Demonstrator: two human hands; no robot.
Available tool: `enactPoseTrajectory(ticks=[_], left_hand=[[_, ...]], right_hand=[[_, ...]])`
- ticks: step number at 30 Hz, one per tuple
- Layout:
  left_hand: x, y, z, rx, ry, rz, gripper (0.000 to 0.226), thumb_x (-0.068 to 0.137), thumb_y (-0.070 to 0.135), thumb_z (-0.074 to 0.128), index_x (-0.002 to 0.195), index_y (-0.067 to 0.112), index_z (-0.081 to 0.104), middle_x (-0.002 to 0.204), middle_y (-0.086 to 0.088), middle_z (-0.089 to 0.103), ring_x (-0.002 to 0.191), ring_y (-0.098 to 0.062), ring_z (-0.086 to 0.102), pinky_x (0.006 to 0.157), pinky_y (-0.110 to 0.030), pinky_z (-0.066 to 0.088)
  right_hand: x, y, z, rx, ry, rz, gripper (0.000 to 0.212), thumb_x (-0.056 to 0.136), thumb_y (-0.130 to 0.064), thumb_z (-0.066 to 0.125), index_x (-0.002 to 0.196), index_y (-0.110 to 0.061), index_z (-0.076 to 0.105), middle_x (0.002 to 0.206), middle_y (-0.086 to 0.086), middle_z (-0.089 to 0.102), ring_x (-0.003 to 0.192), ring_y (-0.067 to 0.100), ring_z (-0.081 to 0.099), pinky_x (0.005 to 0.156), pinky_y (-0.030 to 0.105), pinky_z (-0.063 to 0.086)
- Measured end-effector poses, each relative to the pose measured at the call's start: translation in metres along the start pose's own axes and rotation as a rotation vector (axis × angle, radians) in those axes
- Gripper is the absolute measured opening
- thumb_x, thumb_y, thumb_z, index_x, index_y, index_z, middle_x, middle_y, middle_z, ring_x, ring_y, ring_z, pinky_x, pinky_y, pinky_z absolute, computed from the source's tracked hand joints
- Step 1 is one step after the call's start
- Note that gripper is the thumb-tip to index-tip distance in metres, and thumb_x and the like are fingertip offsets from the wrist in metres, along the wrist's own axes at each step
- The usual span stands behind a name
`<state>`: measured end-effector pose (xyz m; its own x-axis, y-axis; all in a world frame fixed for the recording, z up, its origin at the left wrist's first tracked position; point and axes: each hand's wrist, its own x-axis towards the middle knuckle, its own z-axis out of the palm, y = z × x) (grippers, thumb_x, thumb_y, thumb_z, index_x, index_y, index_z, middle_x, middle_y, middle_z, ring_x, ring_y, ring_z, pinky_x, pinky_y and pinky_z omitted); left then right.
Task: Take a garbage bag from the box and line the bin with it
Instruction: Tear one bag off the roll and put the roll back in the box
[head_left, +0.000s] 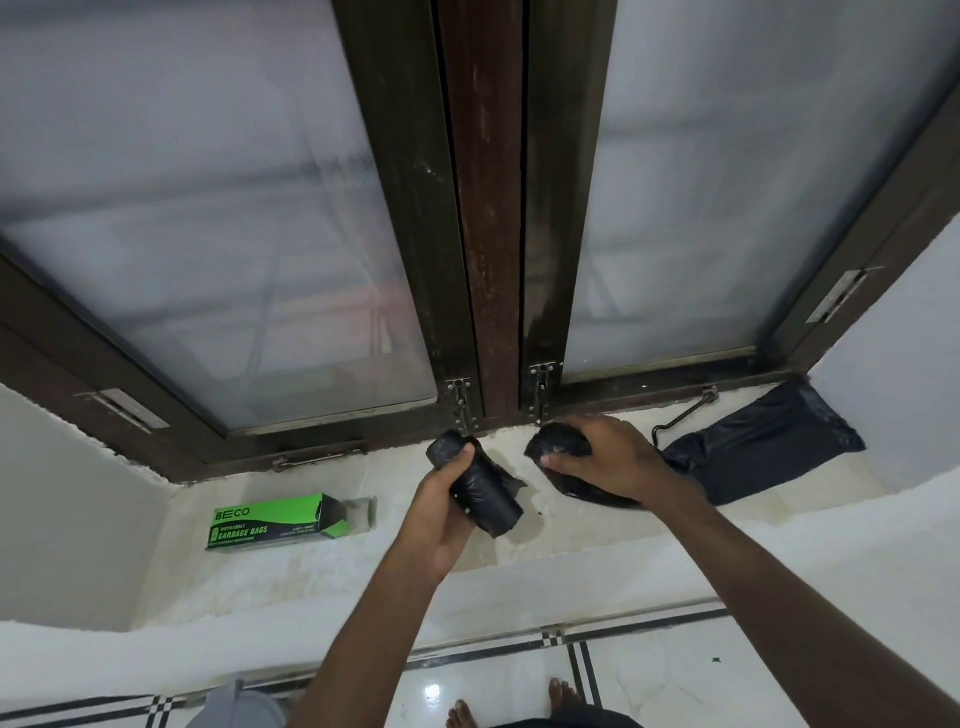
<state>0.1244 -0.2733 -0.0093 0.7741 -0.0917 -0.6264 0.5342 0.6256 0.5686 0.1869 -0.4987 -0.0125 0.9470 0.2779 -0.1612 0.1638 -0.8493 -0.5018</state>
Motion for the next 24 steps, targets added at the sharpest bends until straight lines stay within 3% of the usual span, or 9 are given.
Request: enactPoseTrajectory(ticks=[3,5,7,9,11,13,16,20,24], left_hand=[[0.003,-0.001,-0.005,-0.019,-0.014,0.046,0.046,0.084,0.022,0.072,0.124,0.009,0.054,0.116,-0.021,0.064,0.115,-0.043,0.063,0.091,-0.048,0.055],[0.004,0.001,-0.007,-0.039,-0.003,0.088,0.05,0.08,0.021,0.073,0.125,0.01,0.055,0.119,-0.018,0.063,0.117,-0.036,0.061,0.095,-0.046,0.053],[0.003,0.003,-0.008,-0.08,0.0,0.116,0.046,0.082,0.018,0.071,0.124,0.009,0.056,0.121,-0.018,0.062,0.115,-0.033,0.06,0.094,-0.044,0.053],[-0.001,0.007,-0.006,-0.098,-0.02,0.135,0.048,0.083,0.017,0.069,0.127,0.005,0.055,0.121,-0.02,0.062,0.116,-0.034,0.061,0.092,-0.043,0.055],[-0.006,0.011,-0.005,-0.092,-0.066,0.156,0.048,0.087,0.018,0.067,0.13,0.0,0.054,0.121,-0.021,0.063,0.116,-0.035,0.062,0.091,-0.041,0.058],[-0.011,0.016,-0.008,-0.103,-0.105,0.188,0.044,0.088,0.017,0.065,0.128,0.0,0.055,0.119,-0.02,0.064,0.112,-0.032,0.063,0.091,-0.037,0.058],[-0.017,0.023,-0.019,-0.095,-0.134,0.257,0.048,0.087,0.011,0.066,0.131,-0.003,0.053,0.12,-0.018,0.063,0.111,-0.028,0.062,0.094,-0.034,0.056],[-0.029,0.038,-0.051,0.032,-0.029,0.384,0.035,0.079,0.003,0.07,0.112,0.011,0.063,0.108,-0.009,0.068,0.101,-0.02,0.065,0.087,-0.031,0.056],[-0.042,0.049,-0.083,0.321,0.081,0.471,0.024,0.083,-0.007,0.068,0.097,0.011,0.067,0.102,-0.005,0.068,0.099,-0.019,0.065,0.083,-0.031,0.059]], right_hand=[[-0.003,-0.005,-0.004,-0.307,0.203,-0.034,0.047,0.088,-0.048,0.065,0.127,-0.023,0.062,0.122,0.002,0.066,0.113,0.025,0.058,0.095,0.038,0.048],[-0.015,-0.017,-0.001,-0.18,0.411,-0.086,0.035,0.091,-0.03,0.066,0.123,-0.017,0.064,0.117,0.003,0.065,0.108,0.022,0.057,0.092,0.031,0.047],[-0.035,-0.038,0.01,0.154,0.501,-0.122,0.028,0.091,-0.02,0.068,0.118,-0.016,0.066,0.108,-0.002,0.065,0.098,0.014,0.06,0.082,0.018,0.047],[-0.049,-0.056,0.028,0.526,0.315,-0.049,0.042,0.088,-0.026,0.074,0.127,-0.023,0.06,0.111,-0.009,0.062,0.099,0.006,0.062,0.08,0.015,0.052],[-0.05,-0.065,0.049,0.84,0.041,0.057,0.069,0.081,-0.033,0.081,0.141,-0.033,0.047,0.125,-0.012,0.058,0.114,0.002,0.058,0.093,0.024,0.054],[-0.043,-0.07,0.061,1.037,-0.112,0.11,0.076,0.078,-0.033,0.084,0.143,-0.034,0.044,0.131,-0.007,0.061,0.119,0.006,0.061,0.097,0.033,0.055],[-0.031,-0.081,0.065,1.172,-0.124,0.111,0.045,0.083,-0.019,0.081,0.123,-0.019,0.06,0.123,0.013,0.07,0.105,0.022,0.07,0.09,0.04,0.057],[-0.019,-0.095,0.068,1.169,-0.15,0.058,0.042,0.081,-0.012,0.082,0.118,-0.016,0.063,0.115,0.007,0.073,0.102,0.031,0.072,0.095,0.06,0.053],[-0.012,-0.109,0.065,1.197,-0.183,-0.062,0.034,0.081,0.001,0.078,0.109,-0.016,0.069,0.112,0.008,0.072,0.103,0.022,0.069,0.083,0.039,0.06]])
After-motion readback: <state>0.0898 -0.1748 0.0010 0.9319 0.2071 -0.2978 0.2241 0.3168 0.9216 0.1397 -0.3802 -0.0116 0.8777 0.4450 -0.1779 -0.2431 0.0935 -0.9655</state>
